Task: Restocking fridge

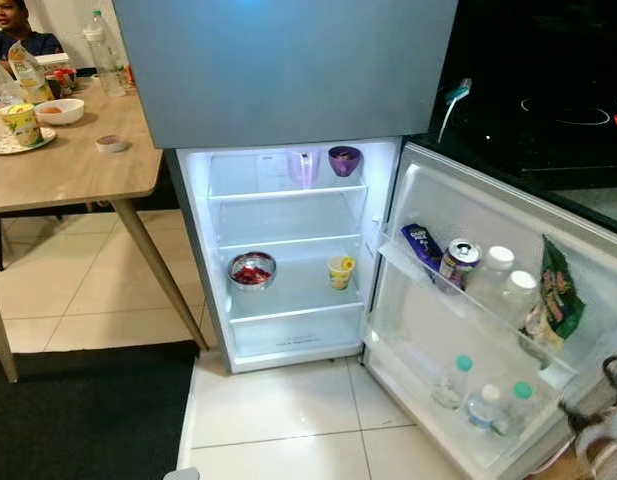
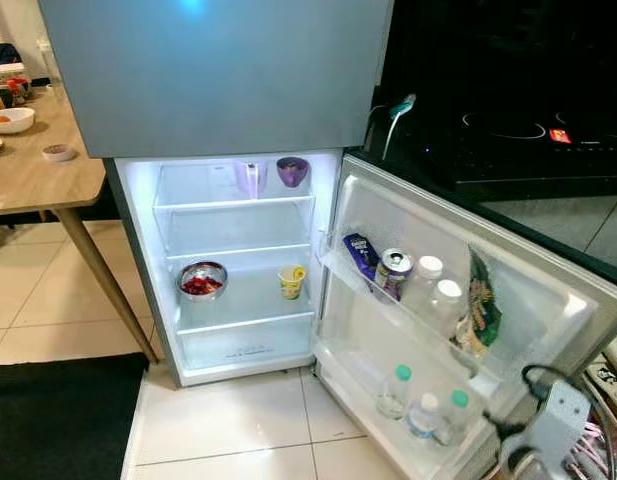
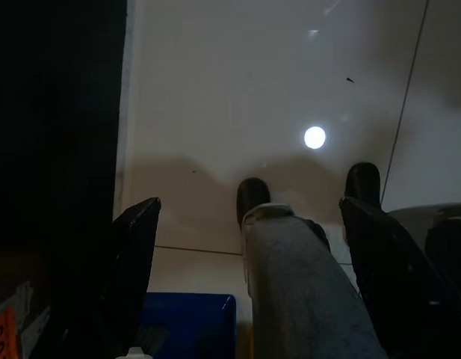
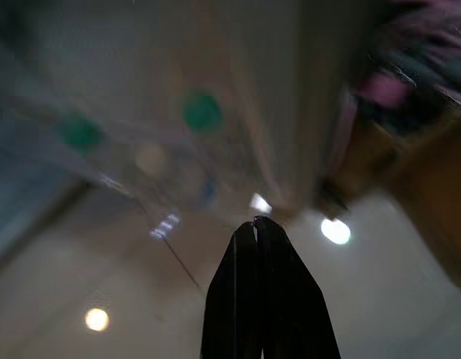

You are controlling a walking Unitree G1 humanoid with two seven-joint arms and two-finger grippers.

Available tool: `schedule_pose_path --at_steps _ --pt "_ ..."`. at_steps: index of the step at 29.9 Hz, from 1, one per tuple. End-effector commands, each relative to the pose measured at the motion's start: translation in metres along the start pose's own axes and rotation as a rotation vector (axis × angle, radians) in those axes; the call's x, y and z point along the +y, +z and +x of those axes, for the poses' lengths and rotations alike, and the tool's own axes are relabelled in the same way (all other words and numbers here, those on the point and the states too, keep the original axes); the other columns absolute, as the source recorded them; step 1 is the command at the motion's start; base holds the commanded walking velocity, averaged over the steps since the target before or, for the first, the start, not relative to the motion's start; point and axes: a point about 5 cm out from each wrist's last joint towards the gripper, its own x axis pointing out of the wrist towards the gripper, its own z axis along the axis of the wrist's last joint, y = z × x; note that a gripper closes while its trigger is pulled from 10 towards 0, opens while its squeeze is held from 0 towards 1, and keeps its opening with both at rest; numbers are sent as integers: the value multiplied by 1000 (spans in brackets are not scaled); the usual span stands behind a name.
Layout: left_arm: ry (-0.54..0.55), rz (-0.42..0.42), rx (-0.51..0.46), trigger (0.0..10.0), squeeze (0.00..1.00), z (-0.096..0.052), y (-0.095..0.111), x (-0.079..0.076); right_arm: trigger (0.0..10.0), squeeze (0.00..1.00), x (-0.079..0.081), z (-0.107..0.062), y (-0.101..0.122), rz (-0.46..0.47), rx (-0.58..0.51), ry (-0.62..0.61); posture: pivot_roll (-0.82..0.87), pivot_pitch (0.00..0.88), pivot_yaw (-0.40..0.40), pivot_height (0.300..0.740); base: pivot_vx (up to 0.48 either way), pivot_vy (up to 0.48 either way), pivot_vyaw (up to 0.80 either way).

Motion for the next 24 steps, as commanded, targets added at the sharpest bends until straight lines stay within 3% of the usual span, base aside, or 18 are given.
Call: schedule_pose_path --at_steps 1,5,9,14,17,19,24 --pt "-2 -6 17 10000 0 0 -5 -2 10000 0 -14 -3 1 -26 2 -79 -90 0 -9 740 0 0 0" --pt "-2 -3 16 10000 0 0 -4 -2 10000 0 -26 -6 1 -3 1 -155 -90 0 -10 740 0 0 0" --pt "-4 0 14 10000 0 0 -4 -3 10000 0 -30 -10 -27 -74 127 -187 -93 0 -12 740 0 0 0" --pt "-5 1 18 10000 0 0 -5 -4 10000 0 -22 -18 -75 -124 280 -168 -94 0 -11 740 0 0 -671" --pt "-4 0 18 10000 0 0 -5 -4 10000 0 -20 -19 -83 -128 303 -161 -94 0 -11 740 0 0 -729" --pt "-1 4 18 10000 0 0 -5 -4 10000 0 -14 -26 -108 -176 381 -124 -94 0 -11 740 0 0 -738" --pt "5 17 19 10000 0 0 -5 -2 10000 0 -11 -31 -121 -201 422 -101 -94 0 -11 740 0 0 -738"
